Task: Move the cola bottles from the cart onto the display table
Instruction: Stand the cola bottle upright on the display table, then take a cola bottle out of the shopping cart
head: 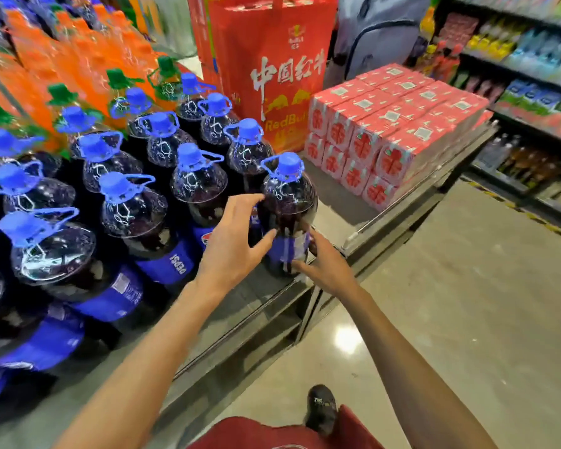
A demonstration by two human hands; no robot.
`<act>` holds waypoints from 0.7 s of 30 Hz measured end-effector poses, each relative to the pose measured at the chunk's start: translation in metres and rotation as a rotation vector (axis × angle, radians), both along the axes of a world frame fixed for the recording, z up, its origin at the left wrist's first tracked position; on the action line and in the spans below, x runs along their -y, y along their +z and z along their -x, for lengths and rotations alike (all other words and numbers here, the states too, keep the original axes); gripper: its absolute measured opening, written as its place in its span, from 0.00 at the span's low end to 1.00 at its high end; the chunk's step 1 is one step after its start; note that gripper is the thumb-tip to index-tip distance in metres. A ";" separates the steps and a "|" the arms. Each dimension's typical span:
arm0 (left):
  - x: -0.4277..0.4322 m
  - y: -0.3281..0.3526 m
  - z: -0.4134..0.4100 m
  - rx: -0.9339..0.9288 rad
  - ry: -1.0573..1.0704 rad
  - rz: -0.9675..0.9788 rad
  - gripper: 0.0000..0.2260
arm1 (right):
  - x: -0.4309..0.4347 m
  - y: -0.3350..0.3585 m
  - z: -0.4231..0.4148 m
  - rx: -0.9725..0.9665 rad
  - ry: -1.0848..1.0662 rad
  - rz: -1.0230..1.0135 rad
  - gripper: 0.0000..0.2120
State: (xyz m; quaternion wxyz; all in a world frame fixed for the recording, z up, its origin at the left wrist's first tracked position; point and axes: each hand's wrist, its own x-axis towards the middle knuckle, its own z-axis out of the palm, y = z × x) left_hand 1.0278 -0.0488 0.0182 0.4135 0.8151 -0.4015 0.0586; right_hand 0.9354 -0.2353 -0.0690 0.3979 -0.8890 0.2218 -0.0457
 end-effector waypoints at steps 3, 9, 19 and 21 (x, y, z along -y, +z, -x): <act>-0.015 0.004 0.011 0.209 -0.080 -0.150 0.18 | -0.003 0.014 0.015 -0.168 0.027 0.130 0.33; 0.004 0.014 0.030 0.367 -0.410 -0.782 0.19 | -0.019 0.047 0.070 -0.495 0.005 0.300 0.24; 0.081 0.021 0.098 0.573 -0.809 -0.993 0.25 | -0.051 0.078 0.209 -0.642 -0.365 0.342 0.30; 0.090 0.023 0.125 0.620 -0.892 -1.015 0.25 | -0.058 0.078 0.243 -0.682 -0.478 0.319 0.30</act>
